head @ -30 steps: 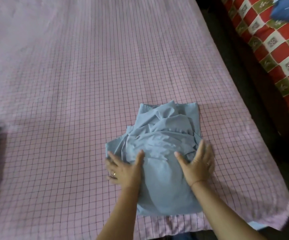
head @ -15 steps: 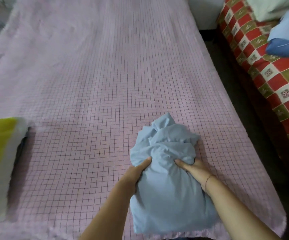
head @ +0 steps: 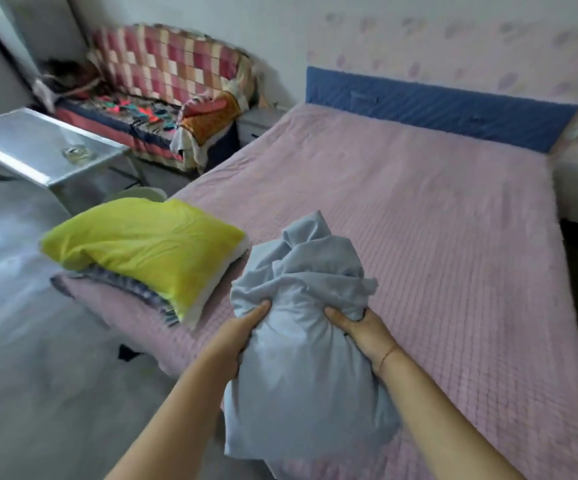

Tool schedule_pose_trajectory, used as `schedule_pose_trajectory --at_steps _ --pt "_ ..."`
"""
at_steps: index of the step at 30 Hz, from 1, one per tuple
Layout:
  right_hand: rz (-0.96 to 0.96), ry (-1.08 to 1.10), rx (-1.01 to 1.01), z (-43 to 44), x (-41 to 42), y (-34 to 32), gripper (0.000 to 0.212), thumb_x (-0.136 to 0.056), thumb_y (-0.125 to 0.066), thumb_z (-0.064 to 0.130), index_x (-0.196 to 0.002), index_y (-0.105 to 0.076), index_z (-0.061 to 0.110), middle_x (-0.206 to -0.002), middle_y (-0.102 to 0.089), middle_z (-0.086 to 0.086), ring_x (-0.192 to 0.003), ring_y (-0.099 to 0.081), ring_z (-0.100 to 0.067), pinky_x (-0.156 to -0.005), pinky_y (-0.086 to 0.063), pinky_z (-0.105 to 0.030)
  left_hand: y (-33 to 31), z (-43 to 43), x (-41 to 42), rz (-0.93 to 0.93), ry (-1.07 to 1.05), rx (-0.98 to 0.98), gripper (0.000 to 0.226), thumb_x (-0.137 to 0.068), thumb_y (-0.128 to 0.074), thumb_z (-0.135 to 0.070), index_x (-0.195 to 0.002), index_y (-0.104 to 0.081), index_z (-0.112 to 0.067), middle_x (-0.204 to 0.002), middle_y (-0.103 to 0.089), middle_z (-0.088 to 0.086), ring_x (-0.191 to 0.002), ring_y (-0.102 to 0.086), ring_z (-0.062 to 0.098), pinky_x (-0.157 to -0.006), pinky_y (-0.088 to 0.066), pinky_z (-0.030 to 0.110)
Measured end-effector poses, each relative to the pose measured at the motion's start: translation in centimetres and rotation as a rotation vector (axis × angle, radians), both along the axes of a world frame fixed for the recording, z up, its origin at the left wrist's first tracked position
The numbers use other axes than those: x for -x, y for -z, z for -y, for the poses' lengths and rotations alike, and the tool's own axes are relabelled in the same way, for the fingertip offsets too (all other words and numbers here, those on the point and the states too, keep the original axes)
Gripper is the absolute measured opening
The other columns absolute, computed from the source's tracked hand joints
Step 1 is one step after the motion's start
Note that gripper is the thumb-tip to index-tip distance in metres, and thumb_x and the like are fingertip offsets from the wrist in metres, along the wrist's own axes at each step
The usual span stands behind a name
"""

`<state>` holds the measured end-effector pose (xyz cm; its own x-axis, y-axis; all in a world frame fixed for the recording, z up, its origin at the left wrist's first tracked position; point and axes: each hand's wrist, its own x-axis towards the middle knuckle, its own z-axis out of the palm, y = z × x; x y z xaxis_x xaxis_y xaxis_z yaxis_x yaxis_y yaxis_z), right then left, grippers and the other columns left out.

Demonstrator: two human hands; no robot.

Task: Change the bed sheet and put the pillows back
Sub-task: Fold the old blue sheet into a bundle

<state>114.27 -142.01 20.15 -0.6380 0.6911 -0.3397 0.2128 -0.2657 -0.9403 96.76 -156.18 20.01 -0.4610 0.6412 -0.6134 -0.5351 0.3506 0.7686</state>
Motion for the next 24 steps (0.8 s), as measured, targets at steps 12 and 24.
schedule_pose_trajectory --at_steps 12,24 --pt "-0.067 -0.405 -0.162 17.9 21.0 -6.0 0.075 -0.054 -0.081 0.06 -0.119 -0.062 0.026 -0.116 -0.066 0.012 -0.105 -0.063 -0.007 -0.099 -0.048 -0.032 -5.6 24.5 12.3 -0.109 -0.612 -0.028 0.054 -0.074 -0.077 -0.049 -0.109 -0.069 -0.009 -0.099 -0.075 0.009 -0.091 -0.071 0.024 -0.079 -0.055 0.034" --pt "-0.148 -0.565 -0.135 35.9 44.5 -7.3 0.044 -0.082 -0.075 0.029 -0.122 -0.059 0.024 -0.118 -0.064 0.01 -0.096 -0.06 0.003 -0.071 -0.047 -0.004 -6.8 43.8 32.4 -0.092 -0.767 -0.066 0.076 -0.051 -0.087 -0.055 -0.112 -0.069 -0.014 -0.107 -0.074 0.008 -0.097 -0.07 0.026 -0.091 -0.053 0.04"
